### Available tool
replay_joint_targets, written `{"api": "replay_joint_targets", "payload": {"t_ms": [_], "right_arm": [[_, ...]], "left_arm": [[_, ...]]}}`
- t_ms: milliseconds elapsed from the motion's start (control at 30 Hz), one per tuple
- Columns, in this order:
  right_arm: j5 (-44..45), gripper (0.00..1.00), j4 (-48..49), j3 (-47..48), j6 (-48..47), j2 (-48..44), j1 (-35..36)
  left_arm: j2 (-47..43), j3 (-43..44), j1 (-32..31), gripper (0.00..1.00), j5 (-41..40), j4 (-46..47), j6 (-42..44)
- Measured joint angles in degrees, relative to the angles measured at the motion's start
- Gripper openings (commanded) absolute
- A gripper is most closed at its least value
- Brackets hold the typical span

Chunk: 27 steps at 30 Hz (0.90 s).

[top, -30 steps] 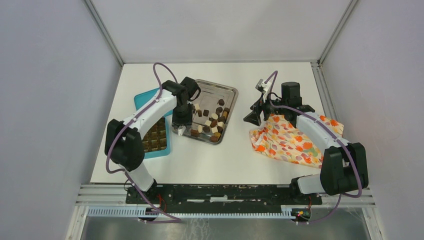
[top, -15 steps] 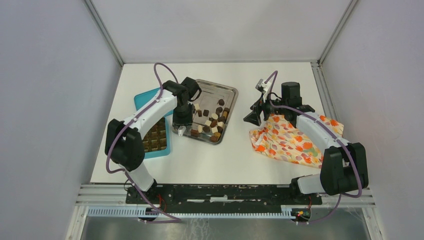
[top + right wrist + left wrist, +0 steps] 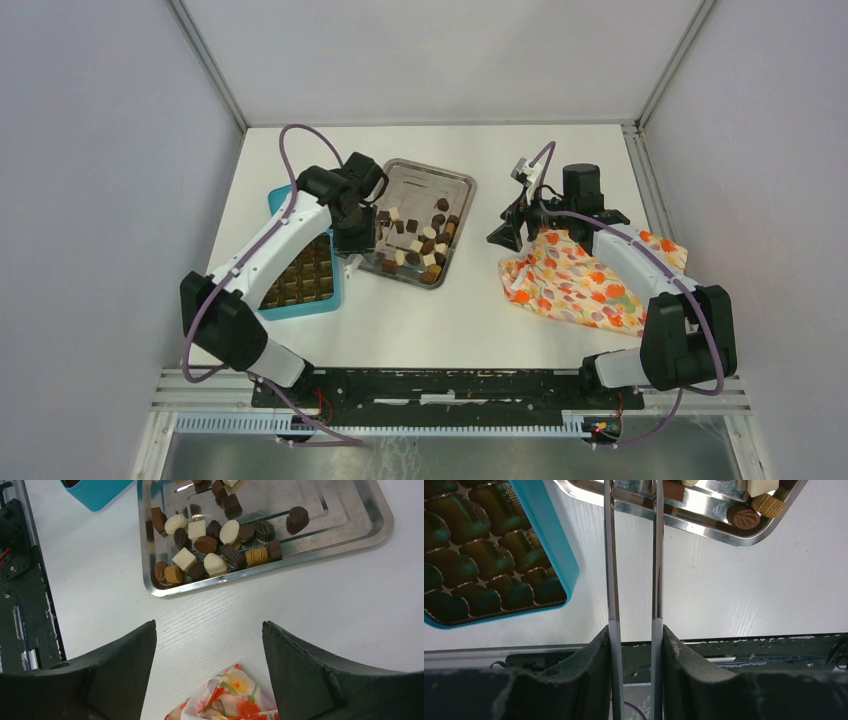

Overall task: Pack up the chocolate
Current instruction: Pick up the fake chocolate from the plate, then place the fake chocolate in the packing box.

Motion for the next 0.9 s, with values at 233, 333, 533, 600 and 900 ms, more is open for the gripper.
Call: {"api": "replay_joint_targets", "payload": {"t_ms": [233, 333, 533, 600, 900], "right_arm": [[0.0, 0.83, 0.1, 0.0, 0.0, 0.0, 0.0], [-0.1, 0.83, 0.1, 0.0, 0.0, 0.0, 0.0], [-0.4, 0.83, 0.1, 0.0, 0.0, 0.0, 0.0], [-0.4, 0.83, 0.1, 0.0, 0.0, 0.0, 0.0], [-0.5, 0.83, 0.1, 0.0, 0.0, 0.0, 0.0]], "left_arm": [[-5.4, -0.2, 0.4, 0.02, -2.3, -3.5, 0.0], [-7.6, -0.2, 1.8, 0.02, -3.1, -5.1, 0.0], [-12.0, -2.2, 11.2, 0.02, -5.2, -7.4, 0.0], [-13.1, -3.1, 14.8, 0.02, -6.1, -7.7, 0.1], [-14.5, -6.6, 24.7, 0.02, -11.0, -7.6, 0.2]]}}
